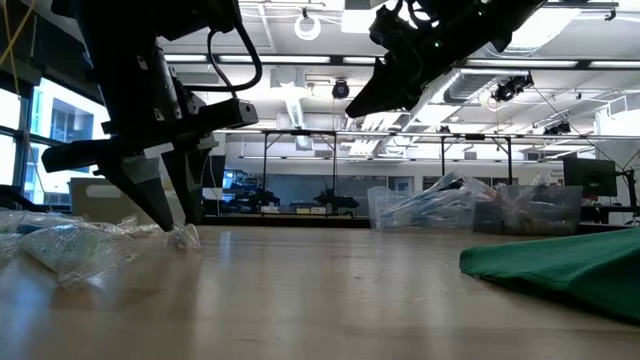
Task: Pick & Place Toothbrushes
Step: Put the orange toothbrush into the black bin
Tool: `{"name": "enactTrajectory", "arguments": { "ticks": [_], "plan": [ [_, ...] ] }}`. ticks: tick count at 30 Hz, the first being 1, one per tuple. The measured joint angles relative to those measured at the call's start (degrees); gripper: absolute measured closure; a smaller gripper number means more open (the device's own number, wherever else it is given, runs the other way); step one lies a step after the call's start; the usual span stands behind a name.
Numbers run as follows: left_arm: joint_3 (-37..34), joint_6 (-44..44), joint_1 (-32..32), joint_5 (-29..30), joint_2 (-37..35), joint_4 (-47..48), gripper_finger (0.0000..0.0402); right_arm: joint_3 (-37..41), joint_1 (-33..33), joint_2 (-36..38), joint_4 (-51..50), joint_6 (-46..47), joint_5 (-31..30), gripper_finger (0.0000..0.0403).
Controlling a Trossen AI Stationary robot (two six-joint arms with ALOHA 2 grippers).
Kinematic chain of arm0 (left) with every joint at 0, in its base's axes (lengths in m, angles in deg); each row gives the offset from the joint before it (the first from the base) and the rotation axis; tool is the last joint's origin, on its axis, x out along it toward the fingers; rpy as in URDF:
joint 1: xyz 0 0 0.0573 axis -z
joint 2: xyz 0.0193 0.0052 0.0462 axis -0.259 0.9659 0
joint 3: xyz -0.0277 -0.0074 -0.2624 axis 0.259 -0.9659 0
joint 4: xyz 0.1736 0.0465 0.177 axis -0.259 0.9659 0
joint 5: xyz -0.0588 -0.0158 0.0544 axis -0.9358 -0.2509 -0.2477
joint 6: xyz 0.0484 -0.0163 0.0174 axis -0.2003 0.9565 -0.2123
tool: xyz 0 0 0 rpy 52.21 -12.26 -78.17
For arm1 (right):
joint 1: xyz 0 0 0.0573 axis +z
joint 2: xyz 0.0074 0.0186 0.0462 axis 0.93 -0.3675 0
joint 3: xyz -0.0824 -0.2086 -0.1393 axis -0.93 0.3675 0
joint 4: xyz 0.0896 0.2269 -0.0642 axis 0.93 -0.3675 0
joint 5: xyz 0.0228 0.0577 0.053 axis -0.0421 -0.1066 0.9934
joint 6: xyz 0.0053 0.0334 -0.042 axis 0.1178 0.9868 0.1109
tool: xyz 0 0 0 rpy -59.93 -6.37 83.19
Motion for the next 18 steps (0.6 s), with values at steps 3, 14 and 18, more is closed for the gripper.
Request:
{"name": "enactTrajectory", "arguments": {
  "ticks": [3,14,18],
  "plan": [
    [0.00,0.00,0.00,0.05,0.14,-0.03,0.0279,0.00,0.00,0.00,0.00,0.02,0.00,0.0332],
    [0.00,0.02,0.02,-0.09,2.80,-1.42,0.0279,0.00,-0.02,0.00,0.00,0.01,0.00,0.0332],
    [0.00,0.00,0.02,-0.15,2.80,-1.35,0.0279,0.00,0.00,-0.02,0.00,0.00,0.02,0.0332]
  ]
}}
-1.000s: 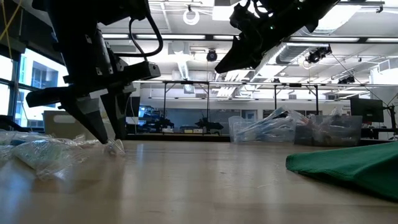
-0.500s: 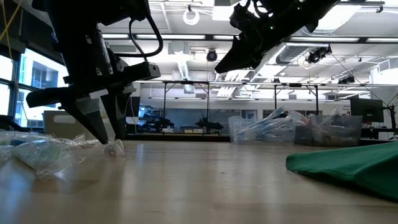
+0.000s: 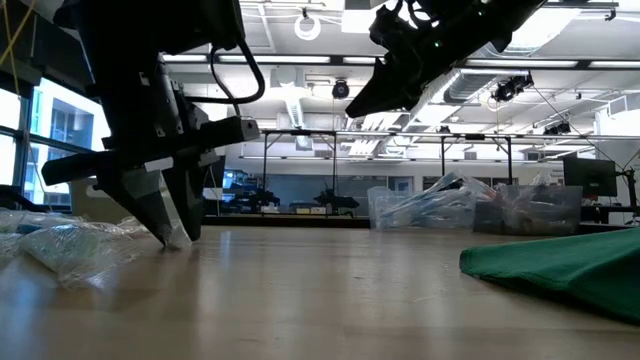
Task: Pick & Place Toothbrushes
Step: Put the orange toothbrush into the black bin
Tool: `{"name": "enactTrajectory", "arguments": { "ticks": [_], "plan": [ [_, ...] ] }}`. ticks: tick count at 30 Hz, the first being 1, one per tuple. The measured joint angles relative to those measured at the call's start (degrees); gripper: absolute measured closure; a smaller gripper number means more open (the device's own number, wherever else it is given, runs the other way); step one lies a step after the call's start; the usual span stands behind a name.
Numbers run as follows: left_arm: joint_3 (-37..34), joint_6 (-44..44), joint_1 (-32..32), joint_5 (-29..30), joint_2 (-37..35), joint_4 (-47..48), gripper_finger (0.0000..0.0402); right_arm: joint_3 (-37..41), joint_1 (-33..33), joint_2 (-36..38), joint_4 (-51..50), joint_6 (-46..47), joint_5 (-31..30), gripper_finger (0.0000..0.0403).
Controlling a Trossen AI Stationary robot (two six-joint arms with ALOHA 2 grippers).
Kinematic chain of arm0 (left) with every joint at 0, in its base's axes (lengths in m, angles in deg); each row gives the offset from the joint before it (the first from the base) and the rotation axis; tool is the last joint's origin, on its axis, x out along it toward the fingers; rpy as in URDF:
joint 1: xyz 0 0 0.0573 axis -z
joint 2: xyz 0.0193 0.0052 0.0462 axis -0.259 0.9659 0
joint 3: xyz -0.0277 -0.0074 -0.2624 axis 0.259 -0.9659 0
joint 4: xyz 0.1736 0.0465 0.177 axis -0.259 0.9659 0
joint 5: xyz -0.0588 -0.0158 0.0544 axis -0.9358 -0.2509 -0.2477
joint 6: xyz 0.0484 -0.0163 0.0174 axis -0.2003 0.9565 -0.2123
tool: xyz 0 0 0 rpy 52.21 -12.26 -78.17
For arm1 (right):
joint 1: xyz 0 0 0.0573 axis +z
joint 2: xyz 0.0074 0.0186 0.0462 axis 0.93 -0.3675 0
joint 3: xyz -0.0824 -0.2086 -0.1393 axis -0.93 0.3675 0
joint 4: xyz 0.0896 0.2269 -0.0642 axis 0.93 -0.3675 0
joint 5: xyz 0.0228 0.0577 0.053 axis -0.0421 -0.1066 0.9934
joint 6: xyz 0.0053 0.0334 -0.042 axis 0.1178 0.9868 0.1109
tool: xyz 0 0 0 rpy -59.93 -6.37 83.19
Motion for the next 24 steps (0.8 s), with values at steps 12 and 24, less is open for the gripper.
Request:
{"name": "enactTrajectory", "arguments": {
  "ticks": [12,24],
  "plan": [
    [0.00,-0.13,-0.02,-1.02,0.04,0.65,0.0328,0.00,0.00,-0.01,0.00,0.02,-0.02,0.0332],
    [0.00,-3.37,0.00,-1.16,0.07,0.49,0.0392,0.00,-0.01,0.00,0.00,0.00,-0.01,0.0332]
  ]
}}
